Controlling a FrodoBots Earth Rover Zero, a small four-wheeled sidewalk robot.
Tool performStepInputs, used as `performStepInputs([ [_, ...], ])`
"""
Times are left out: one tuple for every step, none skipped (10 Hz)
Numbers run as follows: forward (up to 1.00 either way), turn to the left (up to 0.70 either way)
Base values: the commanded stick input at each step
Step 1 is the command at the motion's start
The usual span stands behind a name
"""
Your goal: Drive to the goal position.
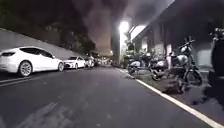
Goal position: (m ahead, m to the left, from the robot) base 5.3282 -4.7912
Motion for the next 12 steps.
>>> performStepInputs([
  [0.45, 0.0],
  [0.45, 0.0],
  [0.45, 0.0],
  [0.45, 0.0],
  [0.45, 0.0],
  [0.45, 0.0],
  [0.45, 0.0],
  [0.45, 0.0],
  [0.45, 0.0],
  [0.45, 0.0],
  [0.45, 0.0],
  [0.45, 0.0],
])
